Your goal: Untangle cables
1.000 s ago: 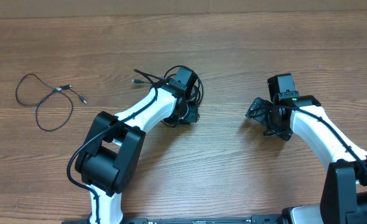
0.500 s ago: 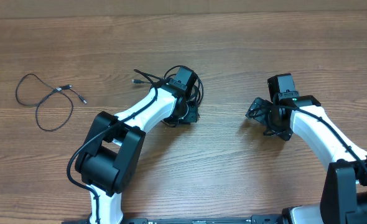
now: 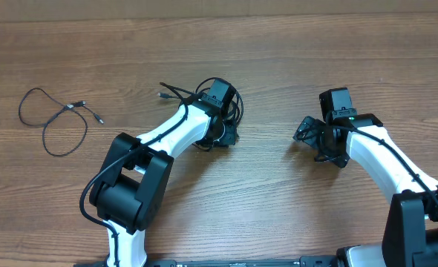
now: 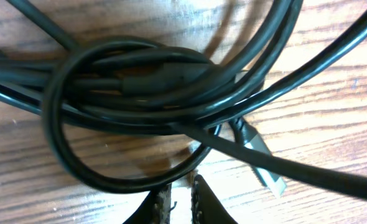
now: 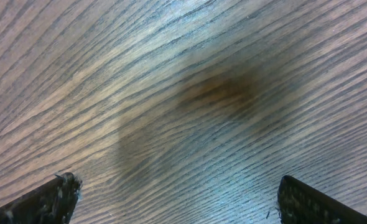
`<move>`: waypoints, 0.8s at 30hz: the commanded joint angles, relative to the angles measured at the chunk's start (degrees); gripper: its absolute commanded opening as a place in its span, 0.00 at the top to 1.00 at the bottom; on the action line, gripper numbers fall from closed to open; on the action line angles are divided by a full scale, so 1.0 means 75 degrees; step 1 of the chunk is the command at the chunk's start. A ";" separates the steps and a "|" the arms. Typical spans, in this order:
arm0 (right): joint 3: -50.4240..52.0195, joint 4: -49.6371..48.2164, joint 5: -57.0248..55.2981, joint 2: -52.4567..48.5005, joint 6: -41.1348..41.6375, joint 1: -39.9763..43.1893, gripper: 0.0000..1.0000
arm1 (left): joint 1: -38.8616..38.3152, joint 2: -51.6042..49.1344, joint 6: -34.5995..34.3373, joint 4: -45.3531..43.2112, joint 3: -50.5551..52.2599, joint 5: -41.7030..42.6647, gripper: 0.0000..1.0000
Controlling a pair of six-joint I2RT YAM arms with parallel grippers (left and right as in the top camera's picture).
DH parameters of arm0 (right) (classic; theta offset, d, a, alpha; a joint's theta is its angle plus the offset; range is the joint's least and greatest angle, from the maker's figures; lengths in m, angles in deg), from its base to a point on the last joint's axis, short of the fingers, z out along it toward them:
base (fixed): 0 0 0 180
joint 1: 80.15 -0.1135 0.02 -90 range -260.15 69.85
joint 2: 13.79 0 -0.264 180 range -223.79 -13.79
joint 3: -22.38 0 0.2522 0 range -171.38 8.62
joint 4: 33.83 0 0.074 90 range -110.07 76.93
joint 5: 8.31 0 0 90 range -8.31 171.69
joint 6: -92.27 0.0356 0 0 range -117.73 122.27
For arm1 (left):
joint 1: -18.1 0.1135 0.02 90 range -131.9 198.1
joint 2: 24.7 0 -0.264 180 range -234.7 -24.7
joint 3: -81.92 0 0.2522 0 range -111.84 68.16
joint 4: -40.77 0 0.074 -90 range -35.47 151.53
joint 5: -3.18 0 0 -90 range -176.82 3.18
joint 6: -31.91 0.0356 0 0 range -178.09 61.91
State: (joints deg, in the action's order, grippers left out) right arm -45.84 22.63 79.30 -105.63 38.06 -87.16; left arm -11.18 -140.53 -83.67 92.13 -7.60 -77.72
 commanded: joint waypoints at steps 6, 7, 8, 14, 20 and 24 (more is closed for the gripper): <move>-0.0012 -0.0029 -0.0099 0.0070 -0.0041 0.0015 0.00 | 0.0000 -0.0041 -0.0052 -0.0044 0.0198 -0.0300 0.82; -0.0012 -0.0029 -0.0099 0.0070 -0.0038 0.0015 0.00 | 0.0000 -0.0041 -0.0052 -0.0052 0.0198 -0.0303 0.82; -0.0012 -0.0029 -0.0099 0.0070 -0.0041 0.0015 0.00 | 0.0000 -0.0041 -0.0052 -0.0058 0.0198 -0.0306 0.81; -0.0012 -0.0029 -0.0099 0.0070 -0.0038 0.0015 0.00 | 0.0000 -0.0041 -0.0052 -0.0058 0.0198 -0.0306 0.79; -0.0012 -0.0029 -0.0099 0.0070 -0.0038 0.0015 0.00 | 0.0000 -0.0041 -0.0052 -0.0058 0.0198 -0.0306 0.79; -0.0012 -0.0029 -0.0099 0.0070 -0.0041 0.0015 0.00 | 0.0000 -0.0041 -0.0052 -0.0052 0.0198 -0.0303 0.79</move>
